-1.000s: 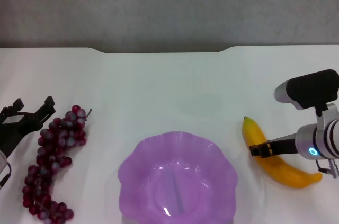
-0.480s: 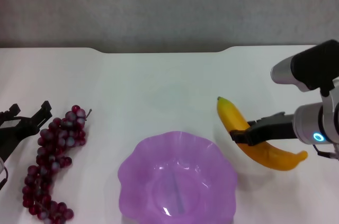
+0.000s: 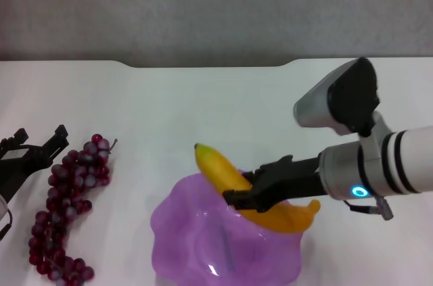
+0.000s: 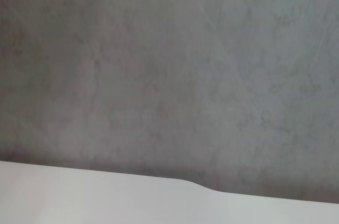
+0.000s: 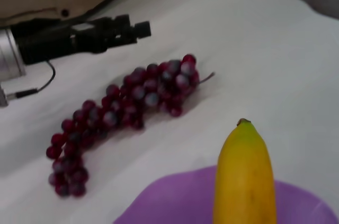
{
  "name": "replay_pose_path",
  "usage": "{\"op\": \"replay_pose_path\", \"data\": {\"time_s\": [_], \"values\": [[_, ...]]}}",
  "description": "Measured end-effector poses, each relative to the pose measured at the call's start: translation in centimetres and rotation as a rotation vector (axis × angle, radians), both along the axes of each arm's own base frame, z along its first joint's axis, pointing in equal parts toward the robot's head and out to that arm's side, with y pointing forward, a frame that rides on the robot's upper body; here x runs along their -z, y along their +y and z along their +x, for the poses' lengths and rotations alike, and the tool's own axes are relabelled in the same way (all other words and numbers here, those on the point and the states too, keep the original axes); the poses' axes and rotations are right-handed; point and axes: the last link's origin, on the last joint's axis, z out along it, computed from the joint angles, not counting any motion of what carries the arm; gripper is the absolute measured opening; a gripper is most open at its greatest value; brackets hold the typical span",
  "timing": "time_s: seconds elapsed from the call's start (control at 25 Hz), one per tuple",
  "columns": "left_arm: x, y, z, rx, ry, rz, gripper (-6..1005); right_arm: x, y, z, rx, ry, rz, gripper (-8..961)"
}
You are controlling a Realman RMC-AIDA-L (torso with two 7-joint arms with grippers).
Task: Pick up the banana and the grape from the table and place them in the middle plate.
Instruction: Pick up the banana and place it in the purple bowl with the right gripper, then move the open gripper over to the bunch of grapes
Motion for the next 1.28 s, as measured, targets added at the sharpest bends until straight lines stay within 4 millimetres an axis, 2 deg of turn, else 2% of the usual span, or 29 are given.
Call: {"op": "replay_pose_path", "data": {"time_s": [0.28,0.48,0.72,1.0,1.24,1.28], "values": [[0.0,0.0,0.0,0.000,0.000,0.001,892,2.0,0.5,0.9,0.016,-0.053,-0.030,574],[0.0,0.1,0.1,0.001,0.000,0.001,891,3.6,0.8,0.0,-0.026,-0.062,-0.050,586],[0.0,0.1,0.1,0.004,0.000,0.001,891,4.3,0.2,-0.1,-0.102,-0.064,-0.071,599],[0.0,0.1,0.1,0.004,0.001,0.001,891,4.4,0.3,0.3,-0.102,-0.073,-0.059,615],[0.0,-0.1,-0.1,-0.002,0.001,0.001,892,3.6,0.8,0.3,-0.143,-0.056,0.000,852],[0.0,-0.1,-0.1,-0.003,0.001,0.001,892,3.2,1.0,0.4,-0.157,-0.048,0.035,856]]}}
